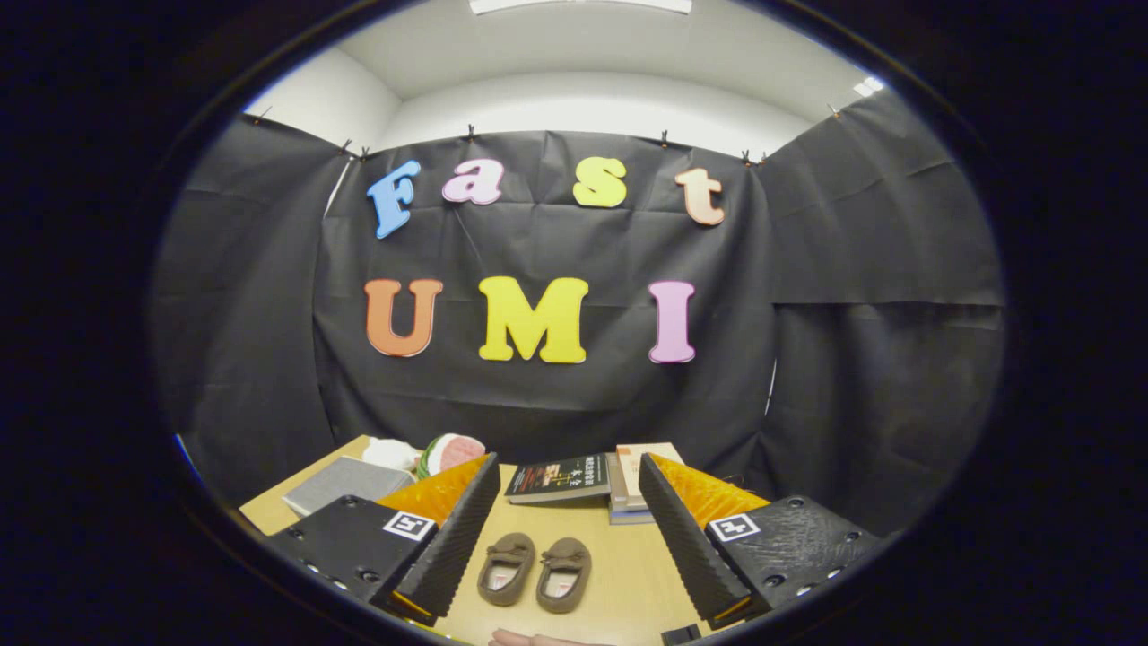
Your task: Open the storage box then place both shoes into the box .Put the left shoe in first, then the right shoe, with the right side of both shoes facing outward in a uniform manner.
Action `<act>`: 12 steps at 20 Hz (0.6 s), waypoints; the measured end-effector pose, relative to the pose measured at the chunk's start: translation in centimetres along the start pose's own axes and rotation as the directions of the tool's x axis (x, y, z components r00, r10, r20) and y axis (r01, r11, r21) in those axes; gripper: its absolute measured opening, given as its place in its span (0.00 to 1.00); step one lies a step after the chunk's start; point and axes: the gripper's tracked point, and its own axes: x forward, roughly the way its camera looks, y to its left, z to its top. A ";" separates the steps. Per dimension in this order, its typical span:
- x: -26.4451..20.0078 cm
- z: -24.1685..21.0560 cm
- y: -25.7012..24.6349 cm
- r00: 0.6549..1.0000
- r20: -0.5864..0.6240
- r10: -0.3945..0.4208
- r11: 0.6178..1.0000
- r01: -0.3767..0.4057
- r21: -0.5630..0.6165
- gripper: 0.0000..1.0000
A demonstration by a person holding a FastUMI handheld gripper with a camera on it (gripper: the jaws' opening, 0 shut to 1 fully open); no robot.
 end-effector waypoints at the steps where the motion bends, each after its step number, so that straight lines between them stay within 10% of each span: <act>1: 0.3 -0.3 0.0 1.000 -0.007 0.006 1.000 -0.006 -0.004 0.95; 12: 3.8 -5.4 1.4 0.983 -0.129 0.131 0.990 -0.137 -0.036 0.95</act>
